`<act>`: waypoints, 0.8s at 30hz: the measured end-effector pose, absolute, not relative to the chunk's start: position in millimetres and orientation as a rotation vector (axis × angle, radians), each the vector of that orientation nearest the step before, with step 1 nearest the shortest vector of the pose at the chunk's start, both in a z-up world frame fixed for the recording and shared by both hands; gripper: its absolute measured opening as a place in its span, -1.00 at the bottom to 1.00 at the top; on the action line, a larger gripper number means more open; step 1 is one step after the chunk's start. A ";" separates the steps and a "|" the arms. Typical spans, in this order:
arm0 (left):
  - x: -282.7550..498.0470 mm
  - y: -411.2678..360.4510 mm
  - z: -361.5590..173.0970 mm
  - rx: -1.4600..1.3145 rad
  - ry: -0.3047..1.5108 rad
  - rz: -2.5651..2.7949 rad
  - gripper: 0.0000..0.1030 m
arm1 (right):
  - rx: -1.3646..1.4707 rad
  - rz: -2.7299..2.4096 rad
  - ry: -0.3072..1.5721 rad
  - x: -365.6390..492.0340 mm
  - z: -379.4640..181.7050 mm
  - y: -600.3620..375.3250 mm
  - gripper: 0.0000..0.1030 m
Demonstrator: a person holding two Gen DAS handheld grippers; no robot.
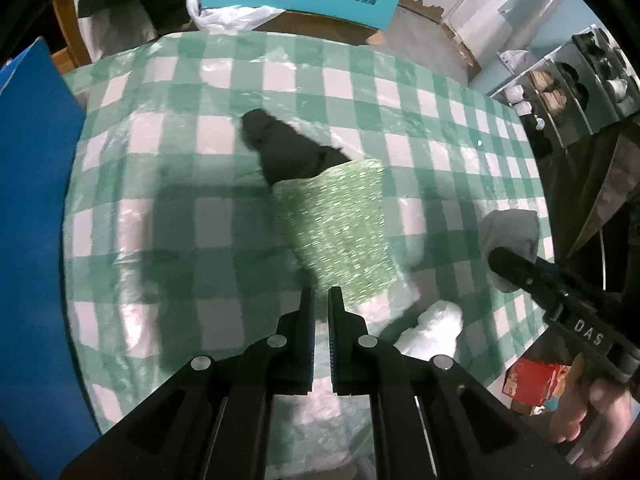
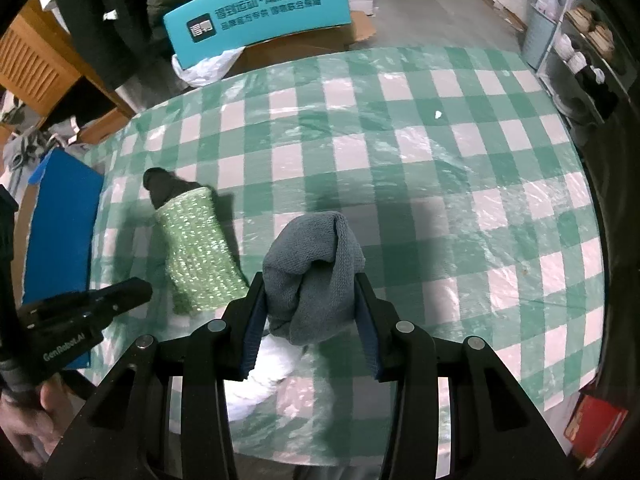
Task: Organize soft objects
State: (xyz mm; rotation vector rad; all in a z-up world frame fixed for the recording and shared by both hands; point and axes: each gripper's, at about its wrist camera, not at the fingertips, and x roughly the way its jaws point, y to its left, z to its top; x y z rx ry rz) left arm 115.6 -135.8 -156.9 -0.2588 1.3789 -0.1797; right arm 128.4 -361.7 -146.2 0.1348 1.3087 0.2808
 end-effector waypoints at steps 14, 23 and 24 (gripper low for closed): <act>121.9 -136.9 -161.6 -0.291 1.357 -0.094 0.38 | 0.132 0.295 1.311 125.9 -144.8 -351.0 -0.20; 139.8 -153.7 -178.8 -0.374 1.403 0.035 0.55 | 0.143 0.289 1.308 125.1 -146.1 -357.9 -0.20; 140.6 -154.0 -180.4 -0.387 1.405 0.054 0.55 | 0.145 0.289 1.309 125.3 -146.6 -359.2 -0.20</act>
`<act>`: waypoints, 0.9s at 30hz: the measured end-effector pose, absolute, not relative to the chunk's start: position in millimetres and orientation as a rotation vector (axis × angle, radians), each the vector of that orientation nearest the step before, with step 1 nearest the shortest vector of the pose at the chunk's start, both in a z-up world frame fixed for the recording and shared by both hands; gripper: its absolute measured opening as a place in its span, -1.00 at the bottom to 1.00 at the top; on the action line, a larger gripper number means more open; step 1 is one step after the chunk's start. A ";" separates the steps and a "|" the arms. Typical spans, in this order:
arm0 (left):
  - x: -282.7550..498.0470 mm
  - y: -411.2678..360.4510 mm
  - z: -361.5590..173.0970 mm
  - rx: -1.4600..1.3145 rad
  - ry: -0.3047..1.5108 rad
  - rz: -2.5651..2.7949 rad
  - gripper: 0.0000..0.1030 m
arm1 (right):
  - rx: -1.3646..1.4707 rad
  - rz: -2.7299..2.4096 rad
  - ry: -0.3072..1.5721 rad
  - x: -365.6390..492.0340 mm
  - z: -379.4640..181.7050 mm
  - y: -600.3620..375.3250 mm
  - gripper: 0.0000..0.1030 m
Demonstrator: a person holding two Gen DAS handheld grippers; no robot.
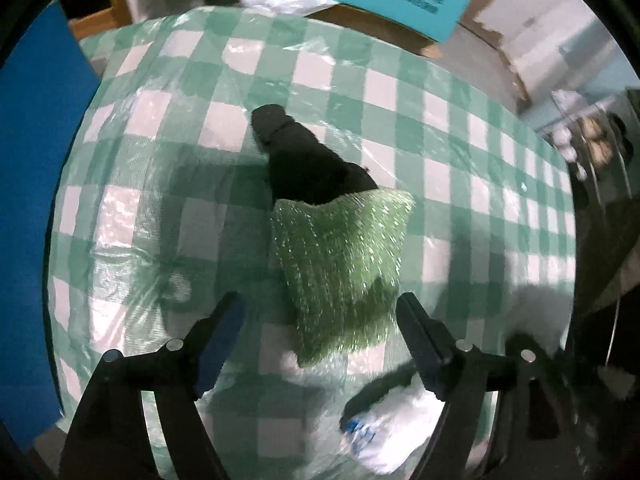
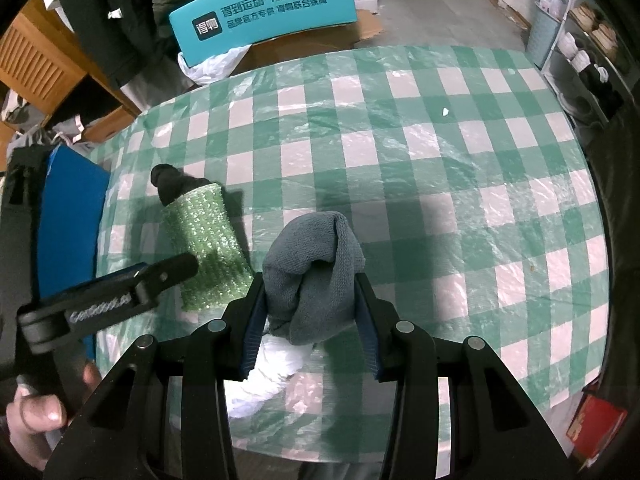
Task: Organize soft objects
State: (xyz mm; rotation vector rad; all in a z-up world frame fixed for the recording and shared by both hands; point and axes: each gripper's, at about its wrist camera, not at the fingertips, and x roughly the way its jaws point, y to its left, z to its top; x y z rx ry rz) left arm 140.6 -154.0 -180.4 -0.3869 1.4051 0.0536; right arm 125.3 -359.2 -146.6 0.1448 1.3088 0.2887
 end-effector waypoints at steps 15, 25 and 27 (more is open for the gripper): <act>154.1 -178.5 -201.9 -0.387 1.439 0.156 0.55 | 0.164 0.278 1.311 124.5 -149.3 -370.2 -0.20; 153.6 -193.4 -201.5 -0.264 1.424 0.134 0.27 | 0.169 0.274 1.310 124.4 -149.9 -372.0 -0.20; 154.2 -194.9 -200.3 -0.241 1.417 0.126 -0.05 | 0.167 0.276 1.310 124.4 -149.5 -371.5 -0.20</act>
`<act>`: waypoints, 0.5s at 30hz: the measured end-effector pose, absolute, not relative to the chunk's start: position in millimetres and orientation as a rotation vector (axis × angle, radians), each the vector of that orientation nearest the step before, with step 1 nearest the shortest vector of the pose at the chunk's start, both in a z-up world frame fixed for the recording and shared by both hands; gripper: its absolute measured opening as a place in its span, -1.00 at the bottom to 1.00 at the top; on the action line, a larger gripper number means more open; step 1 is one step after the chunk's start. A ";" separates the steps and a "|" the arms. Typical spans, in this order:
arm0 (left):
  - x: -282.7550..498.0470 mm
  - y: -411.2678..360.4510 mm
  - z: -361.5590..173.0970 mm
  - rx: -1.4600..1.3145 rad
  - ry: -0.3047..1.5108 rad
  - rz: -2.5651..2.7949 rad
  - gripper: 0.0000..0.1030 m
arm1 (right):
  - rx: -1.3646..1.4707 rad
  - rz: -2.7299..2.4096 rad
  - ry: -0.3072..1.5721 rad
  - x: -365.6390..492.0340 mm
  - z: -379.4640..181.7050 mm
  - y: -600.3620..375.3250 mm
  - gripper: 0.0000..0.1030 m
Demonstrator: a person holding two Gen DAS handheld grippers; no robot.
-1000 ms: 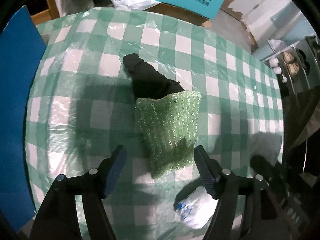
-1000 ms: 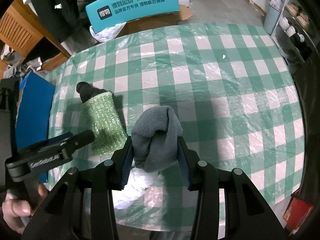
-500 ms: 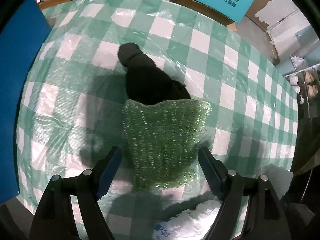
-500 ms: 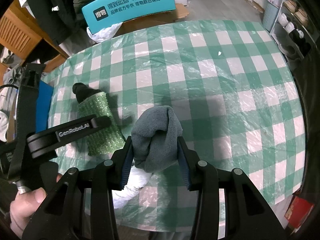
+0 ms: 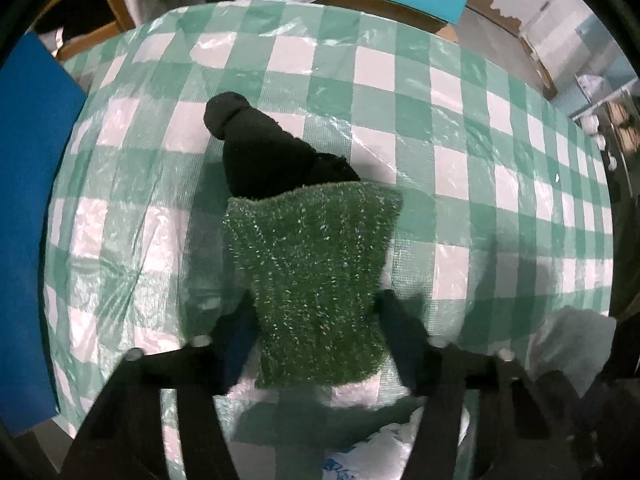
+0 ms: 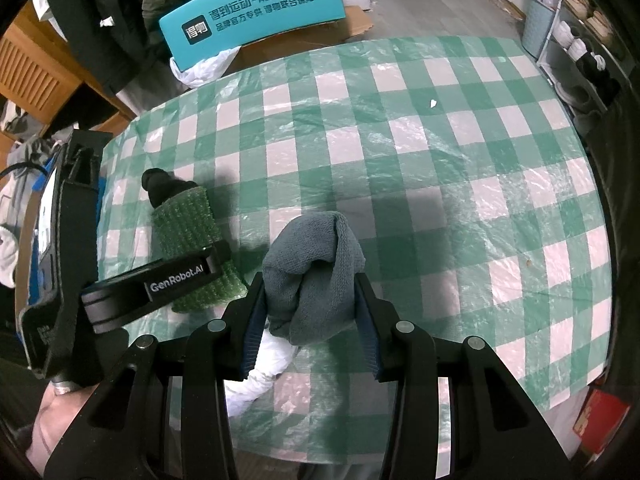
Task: Organize soft objects
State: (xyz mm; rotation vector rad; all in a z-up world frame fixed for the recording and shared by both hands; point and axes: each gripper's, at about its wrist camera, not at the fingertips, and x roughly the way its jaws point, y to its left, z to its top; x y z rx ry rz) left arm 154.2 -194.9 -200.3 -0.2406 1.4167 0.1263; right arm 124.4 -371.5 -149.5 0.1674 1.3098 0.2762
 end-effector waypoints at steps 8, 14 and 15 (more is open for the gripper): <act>150.4 -186.1 -199.9 -0.272 1.427 0.065 -0.68 | 0.164 0.274 1.308 123.3 -147.9 -370.1 -0.20; 138.6 -177.7 -190.8 -0.264 1.410 0.027 -0.71 | 0.159 0.278 1.304 122.9 -144.4 -366.9 -0.20; 136.1 -175.7 -188.7 -0.265 1.409 0.021 -0.71 | 0.157 0.278 1.303 122.9 -143.6 -366.6 -0.20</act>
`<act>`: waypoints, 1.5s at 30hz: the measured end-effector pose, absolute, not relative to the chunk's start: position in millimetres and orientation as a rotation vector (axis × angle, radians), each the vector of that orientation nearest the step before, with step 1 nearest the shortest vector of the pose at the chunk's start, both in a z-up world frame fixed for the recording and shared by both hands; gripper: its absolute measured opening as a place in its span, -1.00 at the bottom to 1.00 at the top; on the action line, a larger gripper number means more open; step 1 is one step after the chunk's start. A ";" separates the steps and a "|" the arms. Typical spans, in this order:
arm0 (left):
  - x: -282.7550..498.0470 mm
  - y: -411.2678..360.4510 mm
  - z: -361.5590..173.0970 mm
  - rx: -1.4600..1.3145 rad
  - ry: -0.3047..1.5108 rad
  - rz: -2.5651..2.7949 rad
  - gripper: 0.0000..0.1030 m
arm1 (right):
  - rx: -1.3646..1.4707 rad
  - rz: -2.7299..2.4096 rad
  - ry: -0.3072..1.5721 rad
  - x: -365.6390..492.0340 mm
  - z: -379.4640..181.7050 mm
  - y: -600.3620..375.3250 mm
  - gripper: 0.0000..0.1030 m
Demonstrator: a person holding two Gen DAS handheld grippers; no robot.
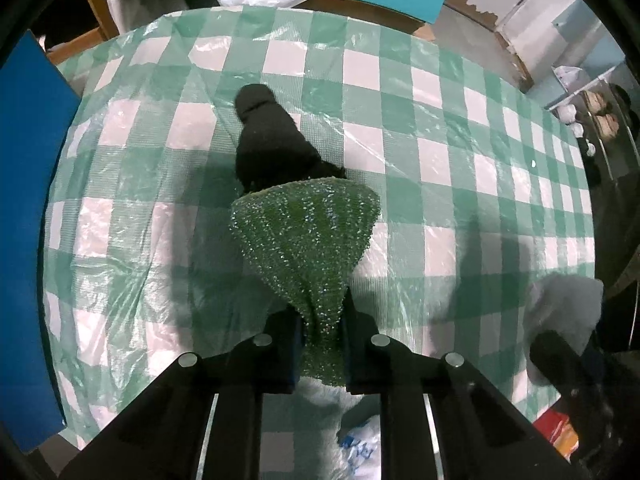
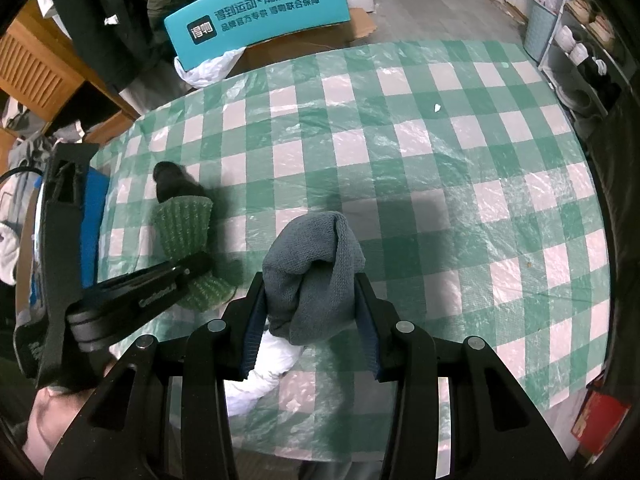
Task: Organize soft objects
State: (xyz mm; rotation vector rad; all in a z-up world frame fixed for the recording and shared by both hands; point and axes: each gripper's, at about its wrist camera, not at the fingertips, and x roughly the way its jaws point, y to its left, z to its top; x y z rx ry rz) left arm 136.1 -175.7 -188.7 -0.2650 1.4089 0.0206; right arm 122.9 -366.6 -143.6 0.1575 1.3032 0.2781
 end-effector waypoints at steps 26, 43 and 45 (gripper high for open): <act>108.7 -141.1 -133.4 -0.273 1.367 -0.180 -0.70 | 0.116 0.318 1.256 109.7 -116.5 -337.2 -0.20; 81.9 -104.4 -151.5 -0.262 1.387 -0.163 -0.69 | 0.078 0.359 1.259 98.3 -112.4 -307.7 -0.20; 78.3 -99.1 -152.7 -0.282 1.384 -0.166 -0.69 | 0.072 0.365 1.264 97.5 -114.0 -304.4 -0.20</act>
